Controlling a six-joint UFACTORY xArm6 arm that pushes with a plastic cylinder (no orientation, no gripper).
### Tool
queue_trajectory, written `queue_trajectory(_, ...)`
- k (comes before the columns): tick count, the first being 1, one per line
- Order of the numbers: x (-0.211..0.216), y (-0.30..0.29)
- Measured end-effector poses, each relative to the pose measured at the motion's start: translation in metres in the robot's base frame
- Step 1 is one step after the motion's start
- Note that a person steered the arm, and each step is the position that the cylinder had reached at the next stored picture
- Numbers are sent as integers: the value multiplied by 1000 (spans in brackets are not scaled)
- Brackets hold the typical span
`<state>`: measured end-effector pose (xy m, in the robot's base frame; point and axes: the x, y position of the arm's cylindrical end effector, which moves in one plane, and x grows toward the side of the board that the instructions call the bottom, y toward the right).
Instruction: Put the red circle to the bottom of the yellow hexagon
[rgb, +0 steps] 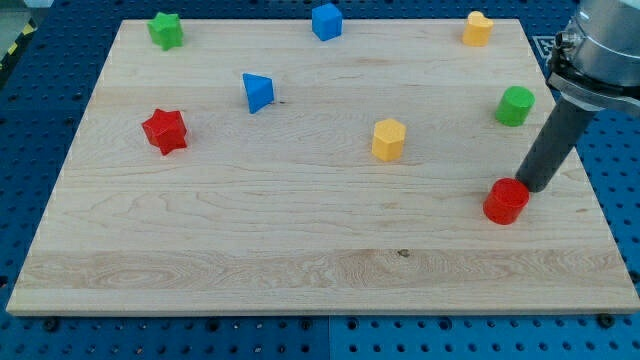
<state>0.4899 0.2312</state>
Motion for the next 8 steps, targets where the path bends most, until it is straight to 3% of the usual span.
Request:
queue_trajectory(5,17,-51)
queue_trajectory(7,20,-22)
queue_trajectory(8,35,-39)
